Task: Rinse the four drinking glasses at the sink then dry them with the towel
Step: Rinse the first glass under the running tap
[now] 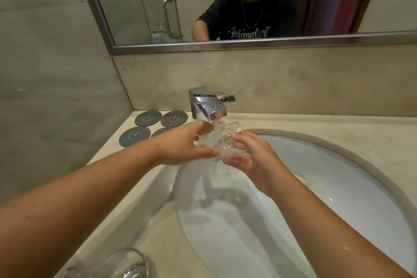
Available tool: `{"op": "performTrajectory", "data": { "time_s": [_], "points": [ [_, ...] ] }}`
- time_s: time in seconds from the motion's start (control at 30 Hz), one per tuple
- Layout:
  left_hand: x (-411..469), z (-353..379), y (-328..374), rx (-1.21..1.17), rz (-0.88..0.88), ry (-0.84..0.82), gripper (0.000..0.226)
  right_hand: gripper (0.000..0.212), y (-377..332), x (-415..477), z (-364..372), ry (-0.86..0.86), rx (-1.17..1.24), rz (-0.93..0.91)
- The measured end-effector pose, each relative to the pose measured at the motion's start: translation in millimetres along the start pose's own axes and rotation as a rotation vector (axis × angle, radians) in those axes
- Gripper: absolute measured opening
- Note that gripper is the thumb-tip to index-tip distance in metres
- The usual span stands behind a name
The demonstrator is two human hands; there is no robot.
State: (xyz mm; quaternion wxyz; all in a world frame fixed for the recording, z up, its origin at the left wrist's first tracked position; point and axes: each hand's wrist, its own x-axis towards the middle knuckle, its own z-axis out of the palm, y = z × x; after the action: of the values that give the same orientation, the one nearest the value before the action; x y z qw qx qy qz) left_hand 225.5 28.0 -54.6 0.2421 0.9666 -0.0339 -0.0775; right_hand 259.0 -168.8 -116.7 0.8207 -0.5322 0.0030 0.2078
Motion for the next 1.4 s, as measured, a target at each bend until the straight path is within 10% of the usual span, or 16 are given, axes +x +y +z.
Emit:
{"op": "performTrajectory", "data": {
  "time_s": [0.57, 1.17, 1.4],
  "points": [
    [9, 14, -9, -0.018, 0.0, -0.001, 0.079, 0.039, 16, -3, 2, -0.062, 0.11, 0.117],
    [7, 10, -18, -0.275, -0.052, -0.175, 0.033, 0.025, 14, 0, -5, -0.133, -0.013, 0.161],
    [5, 19, -11, 0.047, 0.053, -0.044, 0.088, 0.039, 16, 0, -2, -0.073, 0.005, 0.138]
  ]
}}
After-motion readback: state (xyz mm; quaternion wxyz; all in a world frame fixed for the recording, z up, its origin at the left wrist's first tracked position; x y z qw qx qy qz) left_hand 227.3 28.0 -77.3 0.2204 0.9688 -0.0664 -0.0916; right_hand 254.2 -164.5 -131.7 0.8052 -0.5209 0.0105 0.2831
